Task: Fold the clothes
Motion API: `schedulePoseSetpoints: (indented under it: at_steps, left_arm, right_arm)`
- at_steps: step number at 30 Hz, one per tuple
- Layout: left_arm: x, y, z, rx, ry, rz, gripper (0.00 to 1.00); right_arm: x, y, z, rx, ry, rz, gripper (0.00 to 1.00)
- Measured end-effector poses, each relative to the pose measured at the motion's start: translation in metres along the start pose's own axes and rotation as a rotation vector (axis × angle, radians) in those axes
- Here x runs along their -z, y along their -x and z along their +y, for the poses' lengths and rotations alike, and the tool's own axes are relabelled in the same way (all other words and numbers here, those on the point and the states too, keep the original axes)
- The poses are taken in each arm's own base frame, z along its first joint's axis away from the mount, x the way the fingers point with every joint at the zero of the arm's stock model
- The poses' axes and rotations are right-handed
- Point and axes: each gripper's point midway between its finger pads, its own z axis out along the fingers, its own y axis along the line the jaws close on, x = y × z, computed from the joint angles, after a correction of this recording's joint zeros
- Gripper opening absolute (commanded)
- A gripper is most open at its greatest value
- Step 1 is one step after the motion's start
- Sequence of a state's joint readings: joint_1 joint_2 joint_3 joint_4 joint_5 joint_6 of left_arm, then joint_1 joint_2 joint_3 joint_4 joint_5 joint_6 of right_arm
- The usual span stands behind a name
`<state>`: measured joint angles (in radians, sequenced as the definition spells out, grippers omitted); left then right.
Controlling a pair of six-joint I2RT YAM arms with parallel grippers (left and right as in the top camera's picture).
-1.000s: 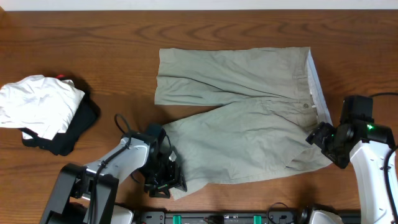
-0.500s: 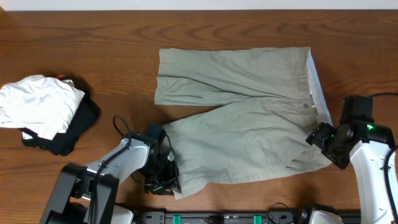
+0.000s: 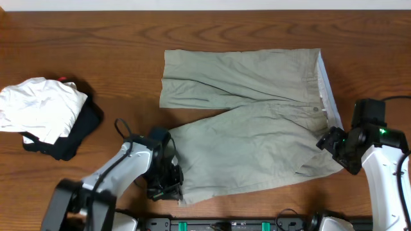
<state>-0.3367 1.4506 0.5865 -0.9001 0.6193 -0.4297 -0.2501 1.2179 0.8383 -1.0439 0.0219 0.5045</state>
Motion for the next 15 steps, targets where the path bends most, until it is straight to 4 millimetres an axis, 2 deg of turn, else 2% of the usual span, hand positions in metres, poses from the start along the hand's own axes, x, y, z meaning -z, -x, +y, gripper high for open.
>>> schedulePoseSetpoints:
  at_steps: [7,15]
  left_arm:
    - [0.035,0.022,-0.016,-0.052,-0.050,-0.184,0.06]
    - [0.053,0.040,0.000,0.056,-0.081,-0.266,0.06]
  right_arm:
    - [0.000,0.009,-0.021,-0.094,-0.020,-0.005,0.75]
    - [-0.008,0.009,-0.024,-0.094,-0.019,-0.012,0.75]
